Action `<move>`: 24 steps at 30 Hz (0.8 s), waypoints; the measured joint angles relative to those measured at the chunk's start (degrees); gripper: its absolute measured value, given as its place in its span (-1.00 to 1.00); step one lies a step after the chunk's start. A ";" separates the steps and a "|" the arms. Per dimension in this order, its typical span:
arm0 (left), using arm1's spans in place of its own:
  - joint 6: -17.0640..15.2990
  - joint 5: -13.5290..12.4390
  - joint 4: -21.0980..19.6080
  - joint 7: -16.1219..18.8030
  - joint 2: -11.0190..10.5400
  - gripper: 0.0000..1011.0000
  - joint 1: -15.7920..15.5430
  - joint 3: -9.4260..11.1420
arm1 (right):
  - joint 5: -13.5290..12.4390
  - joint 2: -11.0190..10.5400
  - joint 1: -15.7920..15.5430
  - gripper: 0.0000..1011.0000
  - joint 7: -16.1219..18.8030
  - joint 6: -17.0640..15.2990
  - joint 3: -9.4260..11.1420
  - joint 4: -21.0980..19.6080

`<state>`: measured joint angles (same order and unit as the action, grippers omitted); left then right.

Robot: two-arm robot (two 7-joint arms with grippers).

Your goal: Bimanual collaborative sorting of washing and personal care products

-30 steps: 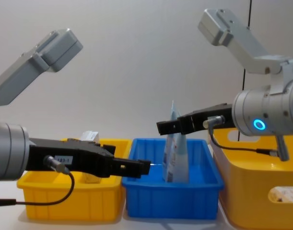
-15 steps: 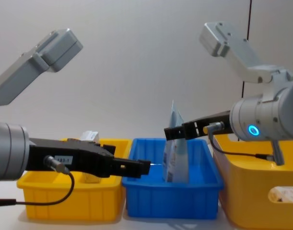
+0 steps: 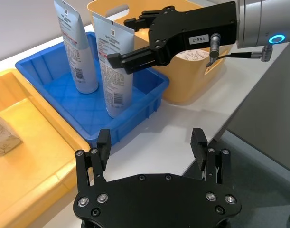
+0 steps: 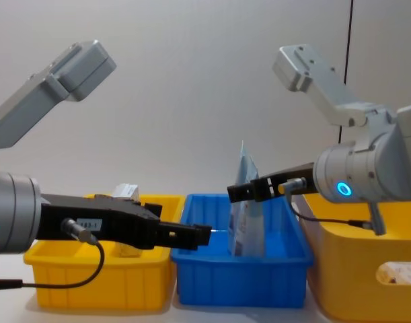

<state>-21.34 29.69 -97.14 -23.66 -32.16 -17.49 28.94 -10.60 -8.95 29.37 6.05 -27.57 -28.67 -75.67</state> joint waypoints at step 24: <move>0.00 0.00 0.00 0.00 0.00 0.98 0.00 0.00 | 0.20 1.55 2.82 0.34 4.38 2.72 -1.05 5.46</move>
<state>-21.34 29.69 -97.14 -23.66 -32.17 -17.49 28.94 -10.40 -7.41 32.19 10.43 -24.86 -29.73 -70.21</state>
